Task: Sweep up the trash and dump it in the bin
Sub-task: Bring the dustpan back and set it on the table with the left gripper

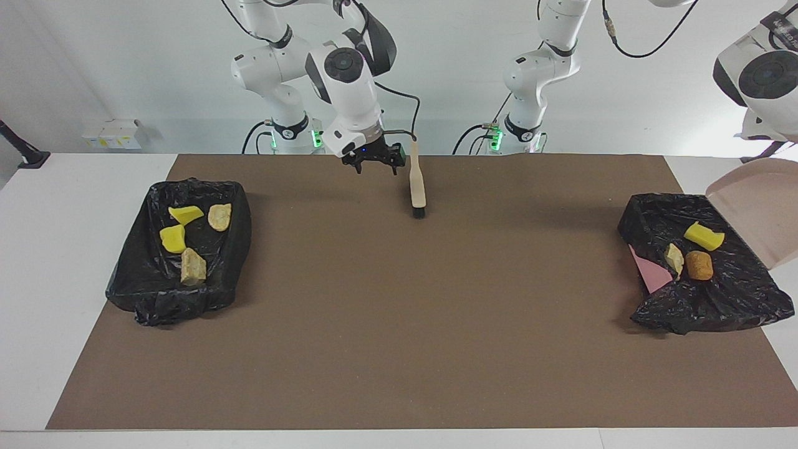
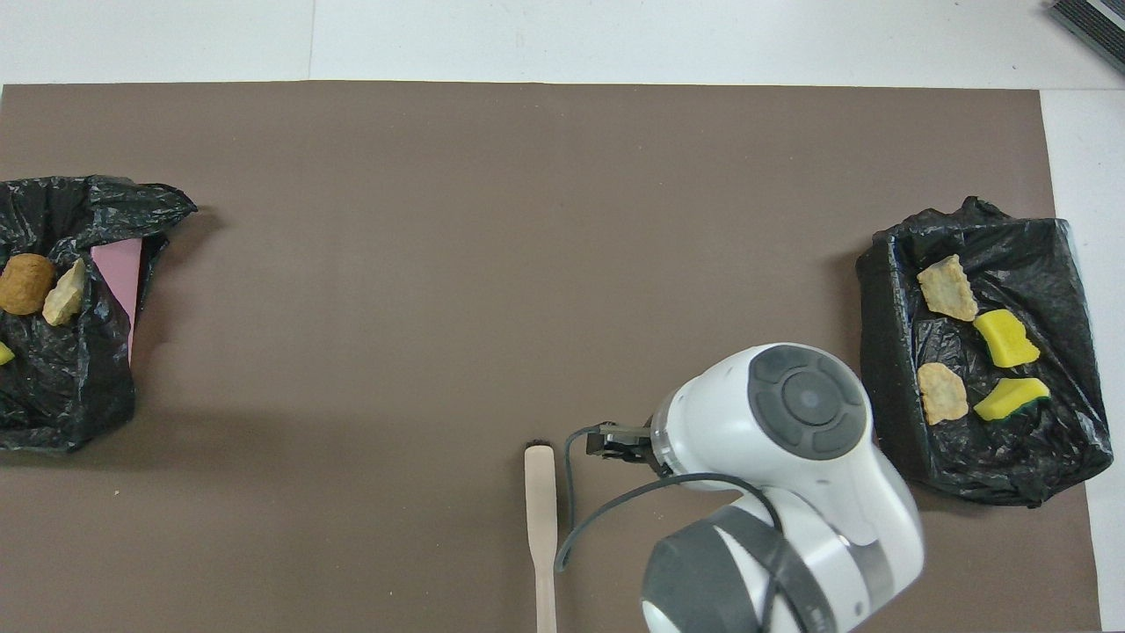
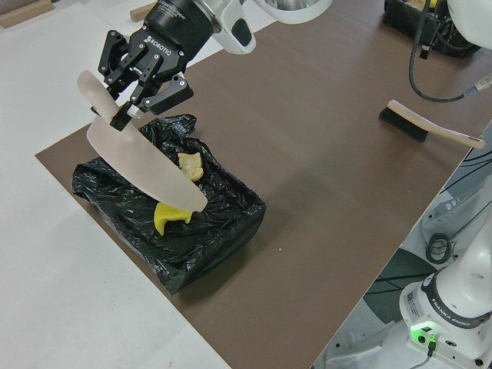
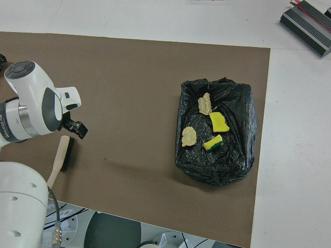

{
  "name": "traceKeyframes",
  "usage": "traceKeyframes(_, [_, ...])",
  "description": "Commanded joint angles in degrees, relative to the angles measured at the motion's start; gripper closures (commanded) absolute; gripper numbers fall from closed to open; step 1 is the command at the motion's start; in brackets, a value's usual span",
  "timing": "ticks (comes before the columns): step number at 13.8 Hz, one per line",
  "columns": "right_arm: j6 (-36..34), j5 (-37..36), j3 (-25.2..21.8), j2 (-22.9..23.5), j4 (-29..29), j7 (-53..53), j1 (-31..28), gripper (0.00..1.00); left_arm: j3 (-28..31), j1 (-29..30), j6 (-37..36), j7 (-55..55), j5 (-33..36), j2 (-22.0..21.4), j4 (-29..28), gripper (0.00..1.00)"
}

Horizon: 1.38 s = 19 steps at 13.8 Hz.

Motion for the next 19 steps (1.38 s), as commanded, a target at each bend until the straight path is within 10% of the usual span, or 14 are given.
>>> traceKeyframes(1, [-7.9, -2.7, 0.6, 0.4, 7.8, -5.7, -6.6, 0.0, 0.6, -5.7, -6.2, -7.7, -4.5, -0.9, -0.4, 1.0])
traceKeyframes(19, [-17.3, -13.6, 0.1, 3.9, 26.4, -12.4, -25.2, 0.0, 0.5, -26.3, -13.6, -76.6, -56.0, -2.6, -1.0, 1.0])
